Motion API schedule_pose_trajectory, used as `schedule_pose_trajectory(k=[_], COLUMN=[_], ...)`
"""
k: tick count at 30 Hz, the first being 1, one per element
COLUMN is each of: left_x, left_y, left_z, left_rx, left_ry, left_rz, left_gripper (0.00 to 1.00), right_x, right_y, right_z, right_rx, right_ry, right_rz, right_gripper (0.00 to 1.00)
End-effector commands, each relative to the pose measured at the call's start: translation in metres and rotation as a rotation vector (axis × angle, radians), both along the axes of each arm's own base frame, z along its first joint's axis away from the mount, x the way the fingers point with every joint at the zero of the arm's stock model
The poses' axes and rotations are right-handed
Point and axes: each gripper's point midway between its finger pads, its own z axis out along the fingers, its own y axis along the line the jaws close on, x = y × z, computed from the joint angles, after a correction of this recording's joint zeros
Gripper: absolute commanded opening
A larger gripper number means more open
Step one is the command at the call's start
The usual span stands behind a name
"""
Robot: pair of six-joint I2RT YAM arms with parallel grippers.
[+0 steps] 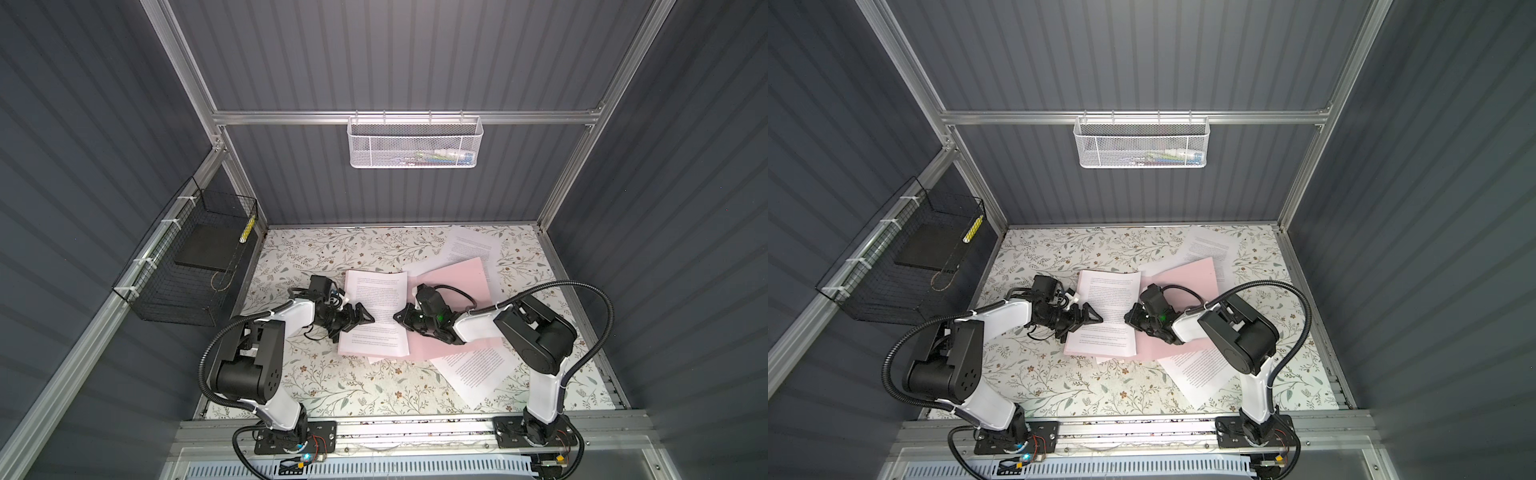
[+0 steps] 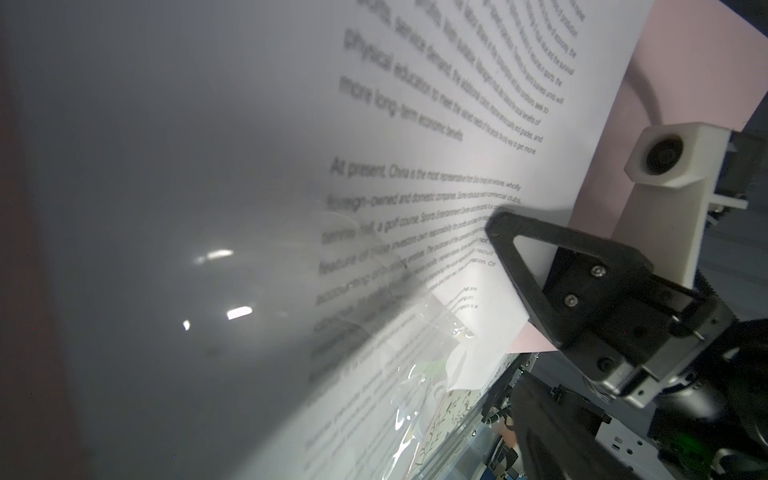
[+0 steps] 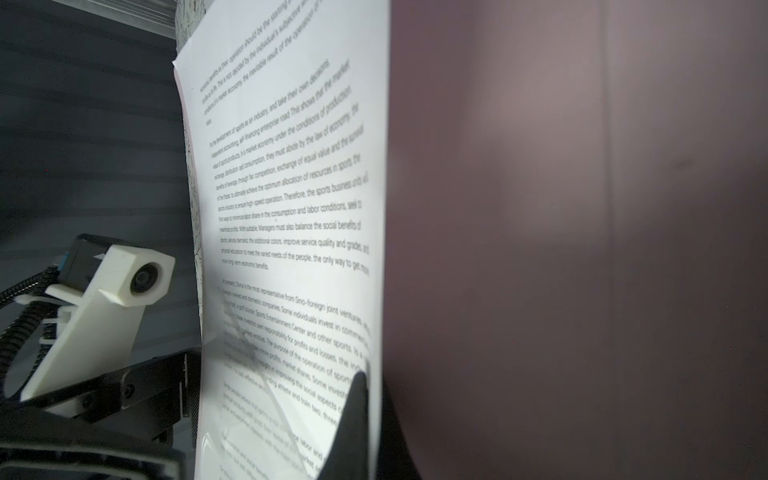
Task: Put the files into the folder
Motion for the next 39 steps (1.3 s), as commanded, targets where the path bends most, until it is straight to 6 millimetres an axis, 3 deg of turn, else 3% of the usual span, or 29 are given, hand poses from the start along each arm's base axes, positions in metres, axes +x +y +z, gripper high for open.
schedule_pose_trajectory(k=[1,17,21,27,32,35,39], left_x=[-0.01,-0.007,-0.005,0.002,0.011,0.018,0.029], left_y=[-0.001,-0.004,-0.005,-0.004,-0.01,-0.013,-0.013], left_z=[-0.012,-0.012,-0.008,0.008,0.028,0.041,0.062], left_rx=[0.005,-0.009,-0.016,-0.009,-0.058,-0.082,-0.089], left_ry=[0.053,0.057,0.053,0.019,-0.005,-0.021,-0.072], left_rz=[-0.003,0.0,0.007,0.022,0.049,0.07,0.094], left_gripper=[0.95,0.94,0.91,0.76,0.56,0.45,0.37], right_x=[-0.012,-0.02,-0.019,-0.012,-0.003,0.003,0.012], right_y=[0.003,0.007,0.007,-0.002,-0.026,-0.053,-0.093], right_z=[-0.005,-0.002,0.006,0.031,0.053,0.064,0.081], right_rx=[0.001,-0.01,-0.003,0.003,-0.071,-0.148,-0.18], right_ry=[0.009,-0.031,-0.06,-0.105,-0.118,-0.135,-0.16], right_rz=[0.039,0.109,0.116,0.121,0.122,0.094,0.036], right_gripper=[0.0,0.0,0.18,0.38,0.55,0.64,0.71])
